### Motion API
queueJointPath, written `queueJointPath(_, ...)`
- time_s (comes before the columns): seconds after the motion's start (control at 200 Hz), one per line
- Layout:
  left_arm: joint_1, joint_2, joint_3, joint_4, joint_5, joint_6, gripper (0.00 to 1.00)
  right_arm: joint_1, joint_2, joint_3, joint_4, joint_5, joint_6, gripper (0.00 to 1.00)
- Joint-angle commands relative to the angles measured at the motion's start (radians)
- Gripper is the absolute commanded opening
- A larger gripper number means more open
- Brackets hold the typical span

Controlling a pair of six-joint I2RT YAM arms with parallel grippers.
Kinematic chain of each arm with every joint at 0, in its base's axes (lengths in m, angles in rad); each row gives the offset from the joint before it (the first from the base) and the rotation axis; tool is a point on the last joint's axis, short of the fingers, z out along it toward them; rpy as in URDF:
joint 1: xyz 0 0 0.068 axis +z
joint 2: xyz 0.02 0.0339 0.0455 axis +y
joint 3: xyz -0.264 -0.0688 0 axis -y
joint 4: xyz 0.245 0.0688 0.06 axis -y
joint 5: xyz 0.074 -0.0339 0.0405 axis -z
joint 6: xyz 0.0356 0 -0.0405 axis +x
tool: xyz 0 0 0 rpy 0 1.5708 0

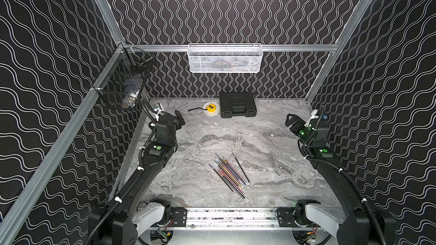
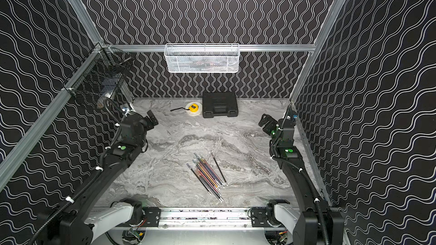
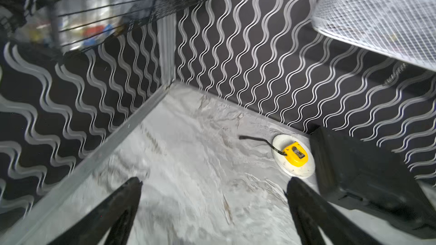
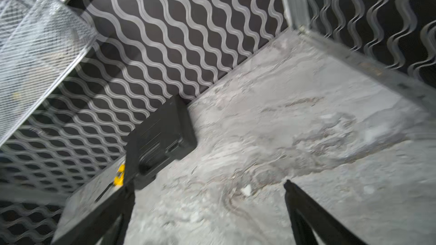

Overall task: Remove the protective cover of the pencils
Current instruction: Pick up the pencil from the center of the board.

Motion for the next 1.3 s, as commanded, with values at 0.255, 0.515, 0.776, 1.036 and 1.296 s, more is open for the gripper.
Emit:
queueJointPath(0.255,0.022,-0.260,-0.107,-0.660,0.298,-0.401,1.00,0.622,-0.161,-0.102,-0.204,0.025,0.077,0.93)
queueJointPath(0.515,0.025,-0.331,-0.275,-0.547,0.490,-0.342,1.00,1.110,0.307,0.088,-0.293,0.263,0.058,0.79)
queueJointPath(0.776,0.024,-0.240,-0.310,-0.506,0.524,-0.385,0.96,1.250,0.446,0.123,-0.267,0.228,0.061,0.67)
queueJointPath(1.036,-0.003,-0.171,-0.375,-0.355,0.613,-0.419,0.97,1.283,0.549,0.074,-0.240,0.195,0.115,0.58)
queueJointPath(1.296,-0.013,-0.157,-0.353,-0.369,0.581,-0.420,0.97,1.285,0.589,0.135,-0.289,0.217,0.102,0.54)
